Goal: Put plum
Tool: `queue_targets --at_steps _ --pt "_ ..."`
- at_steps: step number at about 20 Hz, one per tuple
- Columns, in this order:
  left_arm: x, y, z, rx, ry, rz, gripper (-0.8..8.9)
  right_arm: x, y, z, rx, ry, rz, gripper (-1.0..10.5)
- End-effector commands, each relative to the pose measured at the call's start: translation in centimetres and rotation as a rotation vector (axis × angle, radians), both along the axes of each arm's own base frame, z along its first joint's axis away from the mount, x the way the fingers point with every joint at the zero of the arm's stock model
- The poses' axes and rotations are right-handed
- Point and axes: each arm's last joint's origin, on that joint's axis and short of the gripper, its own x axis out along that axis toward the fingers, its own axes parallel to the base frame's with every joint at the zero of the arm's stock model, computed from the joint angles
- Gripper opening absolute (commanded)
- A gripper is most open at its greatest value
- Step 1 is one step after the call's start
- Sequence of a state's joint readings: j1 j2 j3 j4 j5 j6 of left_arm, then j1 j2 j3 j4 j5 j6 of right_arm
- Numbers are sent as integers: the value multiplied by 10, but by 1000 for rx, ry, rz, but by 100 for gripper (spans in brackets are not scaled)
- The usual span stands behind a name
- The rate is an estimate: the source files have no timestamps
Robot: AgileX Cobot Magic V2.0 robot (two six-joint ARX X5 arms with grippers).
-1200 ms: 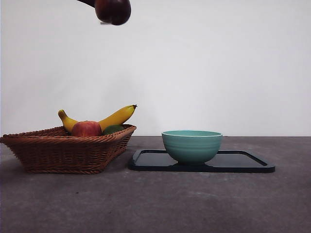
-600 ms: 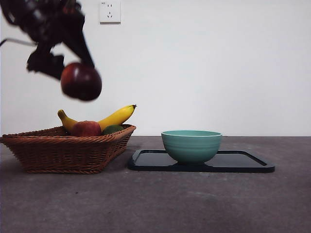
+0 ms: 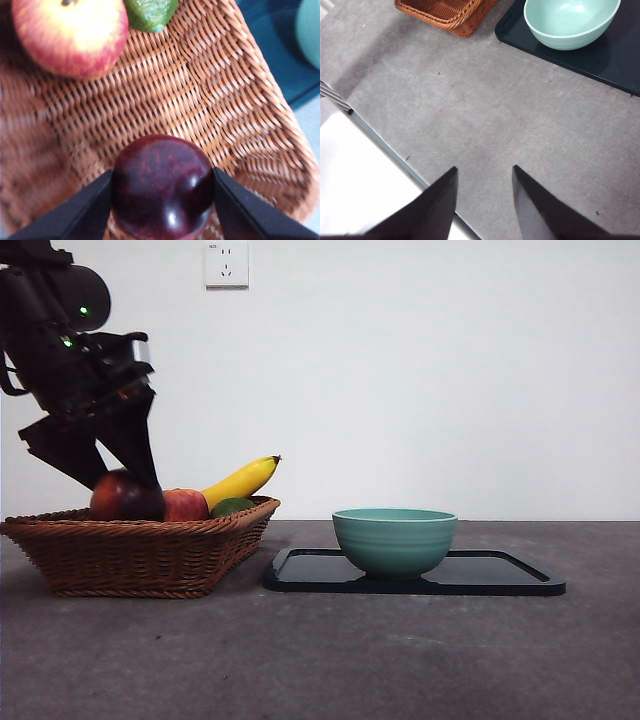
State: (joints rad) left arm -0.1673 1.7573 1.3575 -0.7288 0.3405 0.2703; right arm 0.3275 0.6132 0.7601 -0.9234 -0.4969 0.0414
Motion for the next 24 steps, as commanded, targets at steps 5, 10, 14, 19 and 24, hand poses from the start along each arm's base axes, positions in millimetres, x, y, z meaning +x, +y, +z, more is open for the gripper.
queue_targets --at_steps 5,10,14,19,24 --pt "-4 -31 -22 108 -77 -19 216 1 1 2 3 -16 8 175" --pt "-2 -45 -23 122 -154 18 216 1 1 2 3 -16 8 175" --pt "-4 -48 -23 132 -149 30 217 1 1 2 3 -17 9 175" --pt "-10 -46 -27 153 -72 30 391 2 1 3 5 -30 11 175" --pt "-11 -46 -16 136 -112 38 406 2 1 3 7 -35 11 175"
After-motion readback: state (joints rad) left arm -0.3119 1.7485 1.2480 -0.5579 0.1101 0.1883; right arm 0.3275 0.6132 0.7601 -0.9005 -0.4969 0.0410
